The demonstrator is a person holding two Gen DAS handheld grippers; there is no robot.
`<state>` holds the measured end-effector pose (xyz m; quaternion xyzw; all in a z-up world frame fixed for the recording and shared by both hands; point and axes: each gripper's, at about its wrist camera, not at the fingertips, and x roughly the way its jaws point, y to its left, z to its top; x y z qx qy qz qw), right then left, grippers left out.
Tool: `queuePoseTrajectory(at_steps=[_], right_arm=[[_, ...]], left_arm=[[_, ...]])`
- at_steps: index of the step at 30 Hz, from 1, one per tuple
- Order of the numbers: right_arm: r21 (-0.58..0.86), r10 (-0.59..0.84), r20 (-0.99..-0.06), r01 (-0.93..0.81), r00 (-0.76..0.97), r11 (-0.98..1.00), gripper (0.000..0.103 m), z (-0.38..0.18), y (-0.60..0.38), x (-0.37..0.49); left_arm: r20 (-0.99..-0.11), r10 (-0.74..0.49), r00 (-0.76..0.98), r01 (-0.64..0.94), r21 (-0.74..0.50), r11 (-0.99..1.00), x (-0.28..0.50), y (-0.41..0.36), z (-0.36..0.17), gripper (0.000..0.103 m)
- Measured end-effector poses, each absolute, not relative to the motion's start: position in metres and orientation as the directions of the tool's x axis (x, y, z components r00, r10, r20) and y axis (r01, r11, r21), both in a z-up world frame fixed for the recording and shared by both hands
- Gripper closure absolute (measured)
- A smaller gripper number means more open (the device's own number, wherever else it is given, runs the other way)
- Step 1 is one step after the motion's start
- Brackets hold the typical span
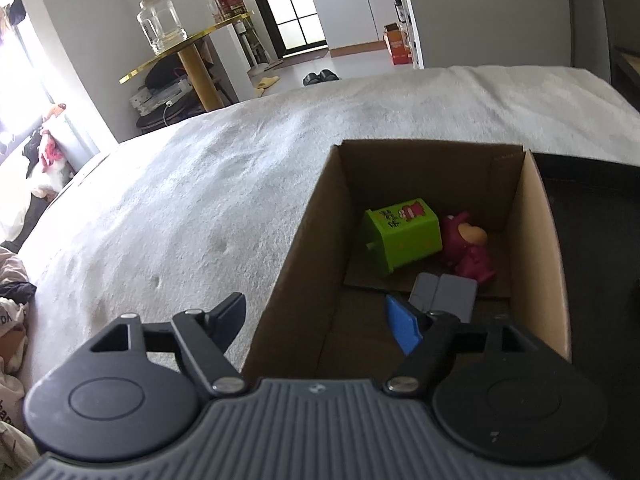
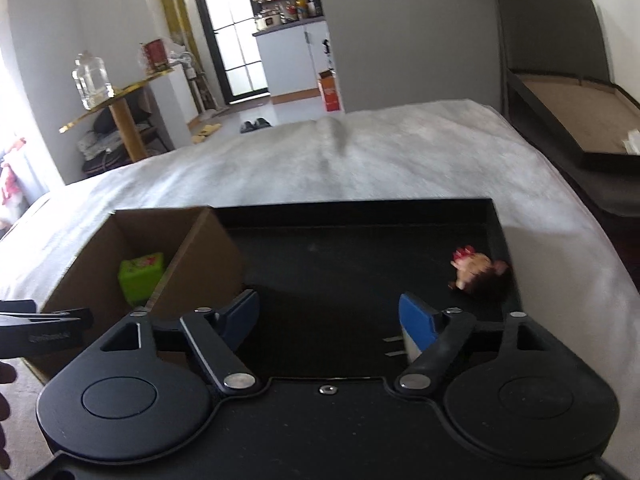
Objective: Organize rigid objects
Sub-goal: 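Move the open right gripper back over the tray to the white block, then close the right gripper on the white plug-shaped block and lift it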
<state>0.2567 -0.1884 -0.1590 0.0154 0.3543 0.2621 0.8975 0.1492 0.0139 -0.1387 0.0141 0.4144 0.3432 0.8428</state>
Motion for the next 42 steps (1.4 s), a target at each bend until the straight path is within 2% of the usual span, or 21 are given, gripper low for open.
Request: queuePoseTrajectory(at_steps=[8,10,27,28,30,31,32,42], right_arm=[[0.223,0.429,-0.664,-0.386,0.612,0.895,0.002,-0.18,-0.2,0.275],[0.208,0.417,-0.669,-0.384,0.615,0.9,0.0,-0.184,-0.201,0.277],[0.118,0.353,-0.713,-0.393,0.606,0.912,0.0,-0.216,-0.196,0.292],[0.118,0.354,-0.715,-0.395,0.603,0.911,0.001,-0.217,-0.196,0.293],[0.122,0.364,-0.721,-0.408,0.59,0.905,0.016,-0.219,-0.196,0.292],[0.096,0.348,-0.72,-0.41,0.6,0.907,0.033,-0.218,-0.195,0.291],[0.071,0.335,-0.718,-0.415,0.61,0.907,0.042,-0.216,-0.194,0.289],[0.139,0.388,-0.705,-0.422,0.593,0.896,0.043,-0.199,-0.2,0.278]], left_arm=[[-0.685,0.607,0.403,-0.55,0.349,0.759,0.158,0.005,-0.141,0.027],[-0.682,0.612,0.401,-0.543,0.361,0.758,0.161,0.002,-0.142,0.026],[-0.649,0.668,0.364,-0.535,0.441,0.72,0.166,-0.011,-0.14,0.024],[-0.648,0.669,0.365,-0.536,0.441,0.72,0.166,-0.011,-0.14,0.024],[-0.647,0.671,0.363,-0.541,0.44,0.717,0.165,-0.01,-0.14,0.024],[-0.648,0.671,0.361,-0.544,0.438,0.716,0.165,-0.009,-0.14,0.024],[-0.649,0.67,0.36,-0.547,0.434,0.715,0.164,-0.009,-0.14,0.024],[-0.664,0.648,0.374,-0.563,0.392,0.727,0.158,0.0,-0.139,0.024]])
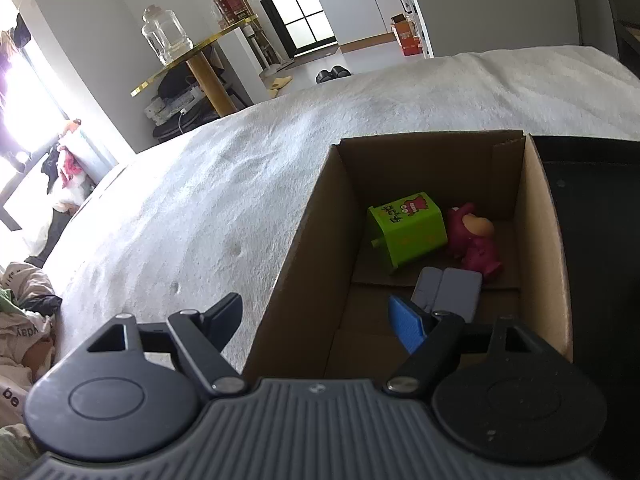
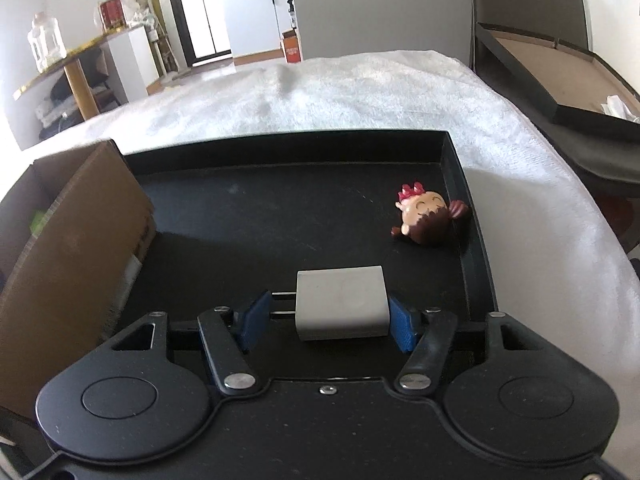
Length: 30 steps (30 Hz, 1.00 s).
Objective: Organize rigid objects
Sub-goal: 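Close the right gripper on the white plug-shaped block and lift it, then carry the white block into the cardboard box and open the right gripper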
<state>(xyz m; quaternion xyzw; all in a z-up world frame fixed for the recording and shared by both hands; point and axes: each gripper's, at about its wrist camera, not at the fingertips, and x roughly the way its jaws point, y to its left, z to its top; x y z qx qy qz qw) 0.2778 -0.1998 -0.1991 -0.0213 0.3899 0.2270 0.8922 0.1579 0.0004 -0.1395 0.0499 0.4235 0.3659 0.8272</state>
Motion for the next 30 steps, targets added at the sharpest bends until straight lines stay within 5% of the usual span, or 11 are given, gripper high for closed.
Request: queuePoseTrajectory(at_steps=[30], right_arm=[[0.214,0.631,-0.463,-0.612,0.623,0.761,0.043,-0.134,-0.155,0.244]], left_arm=[[-0.699,0.57,0.431,-0.601,0.249,0.76,0.129,0.034,-0.132,0.024]])
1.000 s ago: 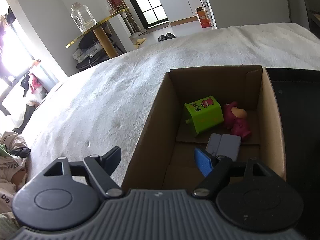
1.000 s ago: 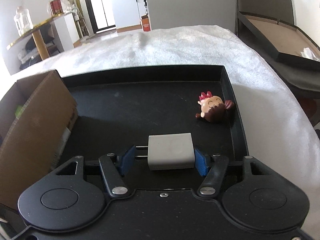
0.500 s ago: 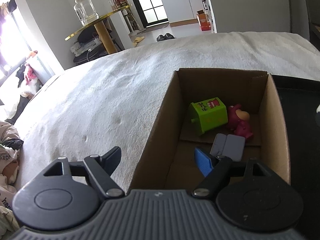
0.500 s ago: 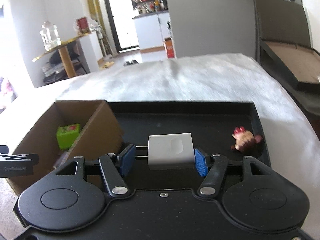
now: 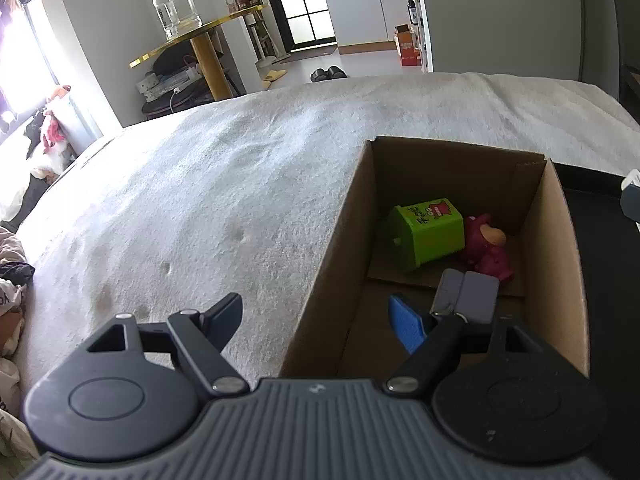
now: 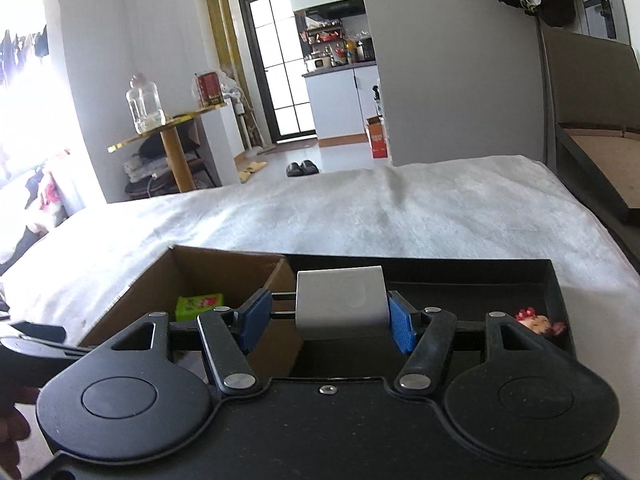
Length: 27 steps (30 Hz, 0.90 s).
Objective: Organize rigid objects
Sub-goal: 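Carry the white block into the cardboard box and open the right gripper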
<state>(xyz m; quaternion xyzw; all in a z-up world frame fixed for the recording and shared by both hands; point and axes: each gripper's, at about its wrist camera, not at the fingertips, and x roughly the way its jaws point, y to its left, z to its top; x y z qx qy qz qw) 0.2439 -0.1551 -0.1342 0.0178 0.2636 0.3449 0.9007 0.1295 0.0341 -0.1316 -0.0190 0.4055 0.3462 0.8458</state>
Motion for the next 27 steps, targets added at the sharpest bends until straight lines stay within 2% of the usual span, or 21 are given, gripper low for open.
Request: queuePoseTrajectory(at_steps=[13,18,24,26,27], right_arm=[[0.208,0.673,-0.437,-0.662,0.596,0.721,0.043,-0.127,-0.127,0.233],[0.198,0.694,-0.436,-0.691,0.574,0.696,0.042,-0.125,-0.117,0.229],[0.159,0.703,-0.461,-0.729,0.541,0.665,0.042,-0.128,-0.094,0.22],[0.148,0.696,-0.481,-0.733,0.533,0.664,0.042,-0.13,-0.086,0.219],[0.14,0.69,-0.489,-0.733,0.534,0.666,0.042,-0.131,-0.083,0.217]], left_arm=[[-0.71,0.517,0.479,-0.585,0.181,0.79,0.123,0.043,-0.137,0.025],[-0.706,0.5,0.501,-0.576,0.159,0.802,0.121,0.045,-0.138,0.03],[-0.711,0.476,0.517,-0.578,0.119,0.807,0.117,0.051,-0.141,0.052],[-0.718,0.461,0.522,-0.576,0.102,0.811,0.116,0.053,-0.142,0.065],[-0.719,0.455,0.525,-0.576,0.094,0.812,0.115,0.054,-0.142,0.068]])
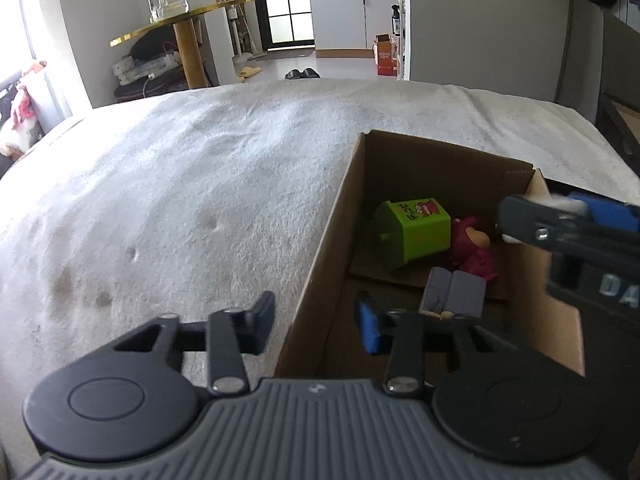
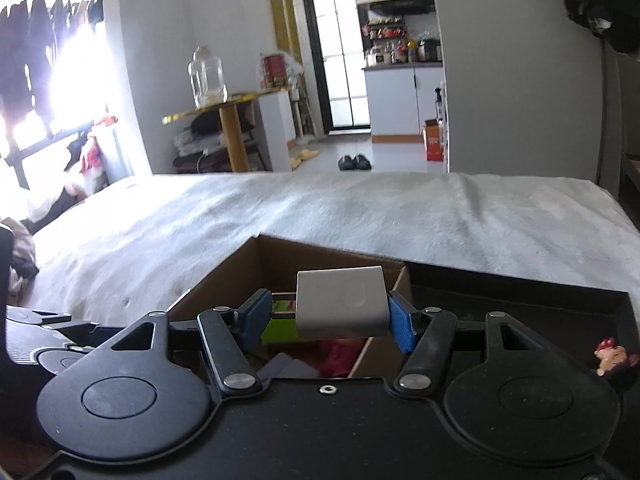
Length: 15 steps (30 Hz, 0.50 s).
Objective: Organize rigid objects
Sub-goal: 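Carry the white block into the cardboard box and open the right gripper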
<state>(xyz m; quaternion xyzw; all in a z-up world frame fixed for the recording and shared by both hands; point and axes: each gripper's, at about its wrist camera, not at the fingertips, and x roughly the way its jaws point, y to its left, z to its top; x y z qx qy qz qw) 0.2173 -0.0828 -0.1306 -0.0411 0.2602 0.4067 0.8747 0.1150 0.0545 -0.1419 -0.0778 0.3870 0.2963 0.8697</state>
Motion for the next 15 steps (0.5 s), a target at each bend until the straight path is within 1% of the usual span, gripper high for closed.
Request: queuePoseTrajectory(at_steps=[2,3,5,6,7,8,11,15], right_arm=[[0.14,0.687,-0.505,-0.735,0.523,0.663,0.042,-0.131,-0.075,0.217],[0.144,0.687,-0.511,-0.736,0.517,0.661,0.043,-0.131,-0.072,0.215],[0.141,0.697,-0.505,-0.748,0.51,0.649,0.05,-0.128,-0.067,0.213],[0.14,0.703,-0.503,-0.756,0.502,0.64,0.053,-0.127,-0.064,0.212],[0.144,0.709,-0.504,-0.762,0.493,0.632,0.059,-0.127,-0.061,0.211],[0.148,0.714,-0.508,-0.767,0.483,0.624,0.062,-0.127,-0.058,0.211],[0.135,0.705,-0.515,-0.766,0.487,0.628,0.062,-0.125,-0.052,0.209],[0.155,0.687,-0.537,-0.743,0.489,0.651,0.062,-0.128,-0.056,0.212]], left_arm=[[-0.719,0.448,0.531,-0.577,0.08,0.813,0.113,0.057,-0.141,0.077],[-0.719,0.445,0.534,-0.578,0.073,0.813,0.111,0.059,-0.141,0.079],[-0.718,0.44,0.539,-0.58,0.062,0.812,0.109,0.062,-0.141,0.084],[-0.719,0.437,0.541,-0.581,0.057,0.812,0.108,0.063,-0.141,0.084],[-0.721,0.431,0.543,-0.581,0.049,0.813,0.107,0.064,-0.141,0.084],[-0.722,0.424,0.547,-0.578,0.04,0.815,0.106,0.064,-0.142,0.085],[-0.721,0.414,0.555,-0.573,0.029,0.819,0.103,0.067,-0.141,0.085],[-0.721,0.401,0.565,-0.567,0.013,0.824,0.102,0.068,-0.141,0.087]])
